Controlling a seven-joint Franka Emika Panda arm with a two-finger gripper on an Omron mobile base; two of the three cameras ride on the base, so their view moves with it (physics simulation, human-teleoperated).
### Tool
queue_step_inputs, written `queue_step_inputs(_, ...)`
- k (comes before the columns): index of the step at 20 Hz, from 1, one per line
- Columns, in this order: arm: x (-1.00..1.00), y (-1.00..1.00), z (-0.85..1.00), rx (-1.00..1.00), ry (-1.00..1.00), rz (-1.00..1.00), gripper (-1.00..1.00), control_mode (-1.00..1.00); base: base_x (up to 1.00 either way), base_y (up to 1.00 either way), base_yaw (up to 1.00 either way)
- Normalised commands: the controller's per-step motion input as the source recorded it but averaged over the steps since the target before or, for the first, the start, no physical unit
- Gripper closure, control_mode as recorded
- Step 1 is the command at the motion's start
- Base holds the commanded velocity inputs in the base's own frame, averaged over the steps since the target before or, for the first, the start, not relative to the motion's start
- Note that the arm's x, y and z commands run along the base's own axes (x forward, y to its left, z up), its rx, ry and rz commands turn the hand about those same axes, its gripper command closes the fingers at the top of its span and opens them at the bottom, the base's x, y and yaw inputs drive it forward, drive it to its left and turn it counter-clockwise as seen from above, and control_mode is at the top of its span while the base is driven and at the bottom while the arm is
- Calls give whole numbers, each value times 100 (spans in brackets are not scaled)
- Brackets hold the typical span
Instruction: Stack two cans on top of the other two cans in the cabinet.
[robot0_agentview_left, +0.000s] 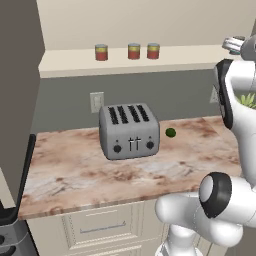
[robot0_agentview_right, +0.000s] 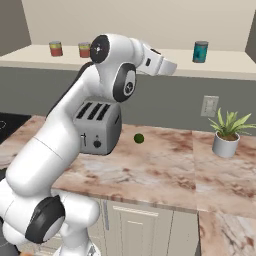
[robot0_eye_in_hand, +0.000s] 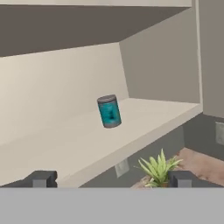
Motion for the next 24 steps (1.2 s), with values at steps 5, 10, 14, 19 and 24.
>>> queue_step_inputs(5, 26, 0, 0, 0, 0, 0, -100, -100, 0, 0, 0)
queue_step_inputs(10, 18, -11, 0, 0, 0, 2, -100, -100, 0, 0, 0)
queue_step_inputs(14, 19, -2, 0, 0, 0, 1, -100, -100, 0, 0, 0)
queue_step_inputs(19, 22, -15, 0, 0, 0, 1, -100, -100, 0, 0, 0)
queue_step_inputs(24, 15, -28, 0, -1, 0, 6, -100, -100, 0, 0, 0)
